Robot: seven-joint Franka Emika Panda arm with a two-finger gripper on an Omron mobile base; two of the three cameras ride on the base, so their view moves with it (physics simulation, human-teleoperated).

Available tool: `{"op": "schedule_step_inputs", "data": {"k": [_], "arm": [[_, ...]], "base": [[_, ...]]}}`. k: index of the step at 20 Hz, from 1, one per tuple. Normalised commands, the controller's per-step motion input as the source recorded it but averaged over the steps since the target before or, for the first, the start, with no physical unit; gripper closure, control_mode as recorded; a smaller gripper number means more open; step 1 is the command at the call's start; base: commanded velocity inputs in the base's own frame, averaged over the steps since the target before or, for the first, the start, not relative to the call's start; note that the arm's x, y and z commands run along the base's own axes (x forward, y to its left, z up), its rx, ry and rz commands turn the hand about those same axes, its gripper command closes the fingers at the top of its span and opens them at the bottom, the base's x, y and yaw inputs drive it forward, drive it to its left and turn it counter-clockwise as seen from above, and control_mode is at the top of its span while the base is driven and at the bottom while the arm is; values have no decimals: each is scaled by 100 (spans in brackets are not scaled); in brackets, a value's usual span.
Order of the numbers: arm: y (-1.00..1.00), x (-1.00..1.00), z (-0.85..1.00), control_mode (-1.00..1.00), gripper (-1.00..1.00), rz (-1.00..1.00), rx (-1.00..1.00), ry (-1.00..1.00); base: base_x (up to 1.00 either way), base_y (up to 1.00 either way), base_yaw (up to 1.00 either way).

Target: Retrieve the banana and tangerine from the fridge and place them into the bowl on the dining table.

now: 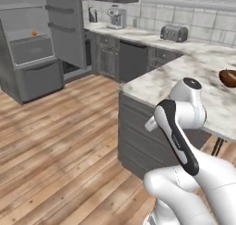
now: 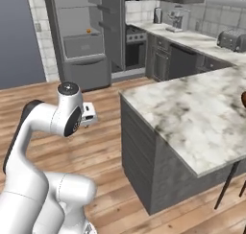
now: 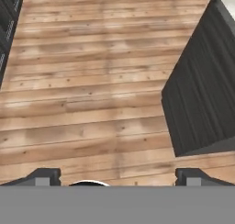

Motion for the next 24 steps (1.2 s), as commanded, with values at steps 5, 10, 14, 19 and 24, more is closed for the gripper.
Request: {"op": "schedule_step_inputs", "data": {"k": [5, 10, 14, 19, 24], "arm": [[0, 0, 0, 100, -100, 0, 0, 0], [0, 0, 0, 100, -100, 0, 0, 0], [0, 0, 0, 100, -100, 0, 0, 0], [0, 0, 0, 100, -100, 0, 0, 0], [0, 0, 0, 100, -100, 0, 0, 0]], "base": [[100, 85, 4], [100, 79, 4], [100, 67, 3], [100, 56, 3], [100, 36, 3]]}}
